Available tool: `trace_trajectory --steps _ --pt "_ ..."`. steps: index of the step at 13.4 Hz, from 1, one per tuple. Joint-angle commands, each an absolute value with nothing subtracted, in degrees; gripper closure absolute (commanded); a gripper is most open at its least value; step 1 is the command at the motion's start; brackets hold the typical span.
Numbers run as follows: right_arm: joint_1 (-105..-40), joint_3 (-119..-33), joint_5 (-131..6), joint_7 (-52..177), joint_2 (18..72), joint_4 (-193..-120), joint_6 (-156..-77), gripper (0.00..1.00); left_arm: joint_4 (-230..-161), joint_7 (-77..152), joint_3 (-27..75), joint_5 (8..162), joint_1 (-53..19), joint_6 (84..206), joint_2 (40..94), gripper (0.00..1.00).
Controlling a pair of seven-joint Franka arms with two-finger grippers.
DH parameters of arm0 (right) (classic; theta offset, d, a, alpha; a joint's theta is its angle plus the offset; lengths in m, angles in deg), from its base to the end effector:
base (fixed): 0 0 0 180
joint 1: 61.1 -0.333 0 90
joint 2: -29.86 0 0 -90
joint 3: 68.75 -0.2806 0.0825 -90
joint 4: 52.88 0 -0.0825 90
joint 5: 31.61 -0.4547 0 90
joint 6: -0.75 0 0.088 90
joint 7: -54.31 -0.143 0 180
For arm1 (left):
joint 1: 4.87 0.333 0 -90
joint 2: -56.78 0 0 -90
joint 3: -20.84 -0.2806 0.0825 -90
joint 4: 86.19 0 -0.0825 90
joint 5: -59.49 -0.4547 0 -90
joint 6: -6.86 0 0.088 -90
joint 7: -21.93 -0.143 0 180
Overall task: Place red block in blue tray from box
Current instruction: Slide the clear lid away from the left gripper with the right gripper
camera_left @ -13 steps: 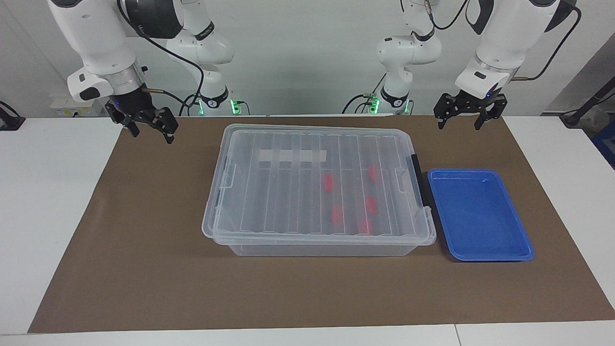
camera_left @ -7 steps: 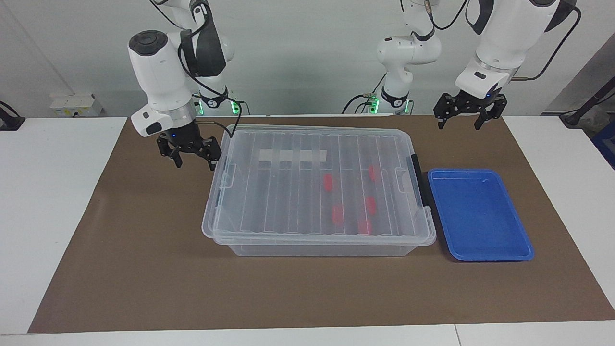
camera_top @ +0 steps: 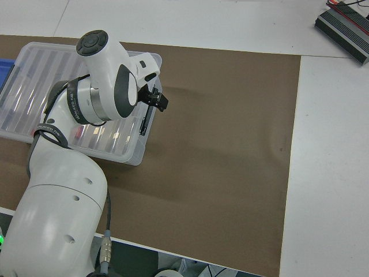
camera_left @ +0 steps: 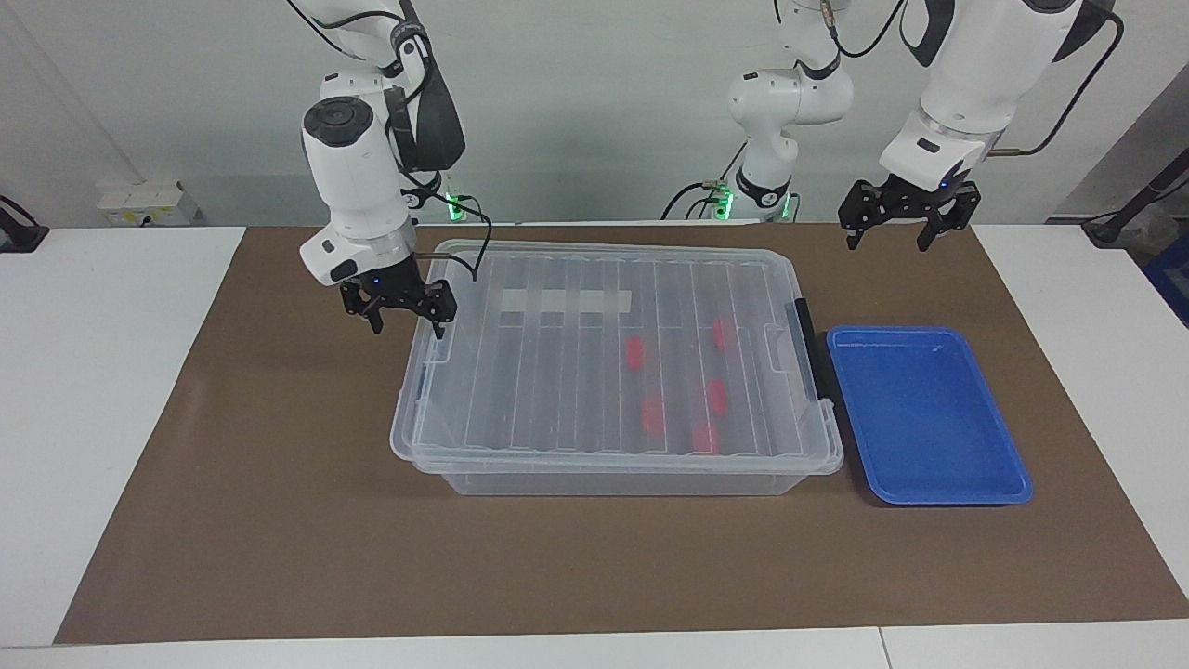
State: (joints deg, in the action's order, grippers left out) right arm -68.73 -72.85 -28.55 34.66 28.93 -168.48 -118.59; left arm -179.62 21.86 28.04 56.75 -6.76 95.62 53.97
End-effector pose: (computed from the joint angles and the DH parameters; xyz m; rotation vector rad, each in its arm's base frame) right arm 0.6128 0.1228 0.3648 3.1084 -0.1772 0.1427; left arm 0.6009 -0.0904 0.5491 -3.0751 0.2456 0.0440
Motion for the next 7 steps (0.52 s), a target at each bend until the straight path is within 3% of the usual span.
trace_trajectory --steps 1,7 --pt "-66.6 -73.1 -27.4 39.2 26.8 -171.4 -119.6 0.0 -181.0 21.3 27.6 57.5 -6.7 96.0 52.5 0.0" --pt "-58.5 -73.1 -27.4 54.4 26.7 -171.8 -118.7 0.0 -181.0 21.3 27.6 57.5 -6.7 96.0 52.5 0.0"
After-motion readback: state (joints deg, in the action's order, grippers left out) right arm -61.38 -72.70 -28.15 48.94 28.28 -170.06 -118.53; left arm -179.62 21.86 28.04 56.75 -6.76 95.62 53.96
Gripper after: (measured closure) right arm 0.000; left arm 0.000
